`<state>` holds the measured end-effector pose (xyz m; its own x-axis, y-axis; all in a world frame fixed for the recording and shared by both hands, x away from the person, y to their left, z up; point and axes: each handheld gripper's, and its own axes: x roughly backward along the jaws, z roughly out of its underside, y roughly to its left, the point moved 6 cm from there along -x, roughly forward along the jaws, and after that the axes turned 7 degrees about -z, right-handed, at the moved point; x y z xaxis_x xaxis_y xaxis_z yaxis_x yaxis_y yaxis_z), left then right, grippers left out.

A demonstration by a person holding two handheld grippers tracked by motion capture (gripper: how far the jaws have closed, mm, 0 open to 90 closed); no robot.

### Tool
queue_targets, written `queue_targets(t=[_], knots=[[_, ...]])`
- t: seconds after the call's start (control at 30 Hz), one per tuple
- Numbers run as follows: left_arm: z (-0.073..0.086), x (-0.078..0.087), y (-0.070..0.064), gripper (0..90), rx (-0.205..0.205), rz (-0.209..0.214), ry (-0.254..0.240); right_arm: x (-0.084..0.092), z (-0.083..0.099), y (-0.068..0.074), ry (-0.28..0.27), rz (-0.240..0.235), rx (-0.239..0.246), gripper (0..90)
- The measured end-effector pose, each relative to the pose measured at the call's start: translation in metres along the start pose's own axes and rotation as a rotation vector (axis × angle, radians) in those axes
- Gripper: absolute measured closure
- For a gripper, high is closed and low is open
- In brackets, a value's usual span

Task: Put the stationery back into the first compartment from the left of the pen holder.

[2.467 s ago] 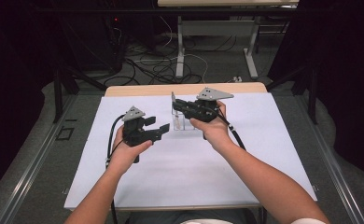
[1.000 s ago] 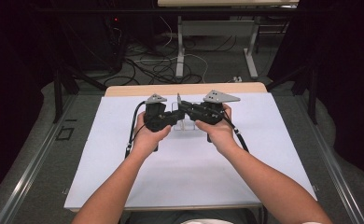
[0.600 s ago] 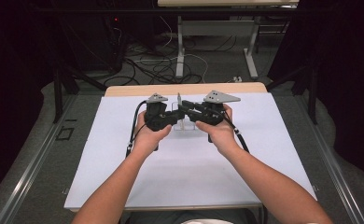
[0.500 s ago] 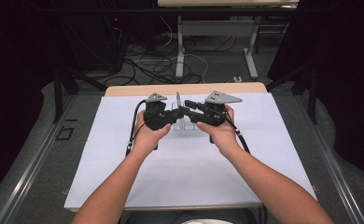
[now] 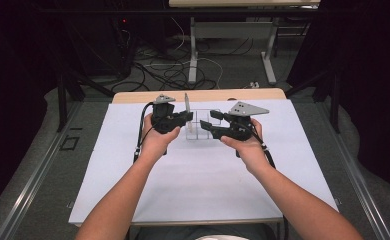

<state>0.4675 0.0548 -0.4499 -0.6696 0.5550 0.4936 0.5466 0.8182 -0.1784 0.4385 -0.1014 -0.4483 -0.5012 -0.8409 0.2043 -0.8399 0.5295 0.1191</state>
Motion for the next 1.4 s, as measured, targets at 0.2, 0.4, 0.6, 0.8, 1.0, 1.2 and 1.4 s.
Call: queue_targets(t=[0.2, 0.4, 0.6, 0.8, 1.0, 1.2, 1.4], knots=[[-0.01, 0.0, 0.002, 79.7, -0.002, -0.018, -0.014, 0.014, 0.014, -0.002, 0.023, 0.03, 0.006, 44.1], [-0.021, -0.002, 0.0, 79.6, -0.015, -0.028, -0.042, 0.029, 0.023, -0.001, 0.017, 0.066, -0.006, 38.1], [-0.031, -0.005, 0.0, 79.6, -0.026, -0.047, -0.057, 0.044, 0.033, 0.004, 0.041, 0.078, -0.014, 28.6], [-0.038, -0.012, 0.002, 79.6, -0.024, -0.07, -0.074, 0.057, 0.047, 0.004, 0.061, 0.136, -0.004, 16.4], [-0.039, -0.022, 0.007, 79.7, -0.01, -0.104, -0.074, 0.059, 0.064, 0.001, 0.111, 0.146, -0.007, 15.0], [-0.037, -0.032, 0.013, 79.6, 0.01, -0.135, -0.059, 0.06, 0.077, -0.005, 0.14, 0.152, -0.039, 9.5], [-0.034, -0.04, 0.018, 79.7, 0.022, -0.163, -0.049, 0.064, 0.086, -0.009, 0.161, 0.164, -0.043, 5.3]])
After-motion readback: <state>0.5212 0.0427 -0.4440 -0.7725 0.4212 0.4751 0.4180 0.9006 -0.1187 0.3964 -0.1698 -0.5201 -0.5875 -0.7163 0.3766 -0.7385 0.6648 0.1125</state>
